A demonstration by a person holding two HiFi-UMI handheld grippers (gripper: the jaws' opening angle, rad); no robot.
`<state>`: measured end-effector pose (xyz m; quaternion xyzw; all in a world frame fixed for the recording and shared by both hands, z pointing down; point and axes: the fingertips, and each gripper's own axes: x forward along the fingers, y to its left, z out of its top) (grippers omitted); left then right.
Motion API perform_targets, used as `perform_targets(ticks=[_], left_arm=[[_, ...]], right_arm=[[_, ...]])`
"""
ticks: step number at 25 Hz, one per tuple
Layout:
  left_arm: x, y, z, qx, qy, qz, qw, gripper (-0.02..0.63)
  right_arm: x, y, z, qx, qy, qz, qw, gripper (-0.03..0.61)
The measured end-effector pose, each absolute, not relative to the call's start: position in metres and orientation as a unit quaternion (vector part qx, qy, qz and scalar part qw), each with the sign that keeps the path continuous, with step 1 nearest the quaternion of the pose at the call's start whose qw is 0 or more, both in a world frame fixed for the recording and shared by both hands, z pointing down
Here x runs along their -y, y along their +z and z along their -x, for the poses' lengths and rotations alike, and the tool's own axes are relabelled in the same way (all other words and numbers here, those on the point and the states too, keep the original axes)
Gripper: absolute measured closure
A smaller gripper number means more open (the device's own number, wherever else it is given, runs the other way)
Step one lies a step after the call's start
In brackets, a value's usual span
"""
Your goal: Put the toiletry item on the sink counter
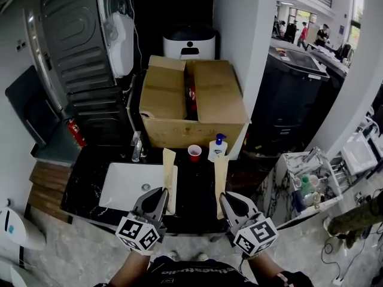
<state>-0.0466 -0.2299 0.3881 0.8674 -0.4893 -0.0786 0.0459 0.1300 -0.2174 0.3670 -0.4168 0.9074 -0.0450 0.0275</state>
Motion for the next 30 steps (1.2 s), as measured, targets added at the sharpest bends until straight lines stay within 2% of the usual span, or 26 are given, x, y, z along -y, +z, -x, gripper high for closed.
perform_targets(ticks=[14,30], left_arm=[[0.258,0.385,0.074,0.471,-0.089,-0.876,0.051,0.586],[0.264,0.385,0.094,0.466,-0.1,-0.878,0.046,0.587]], right_arm=[[0.237,0.368,-0.091,-0.903,-0.044,0.428,0.02,0.538],[0.263,0.405,-0.083,-0.89,-0.074,0.449,-0.011,0.537]])
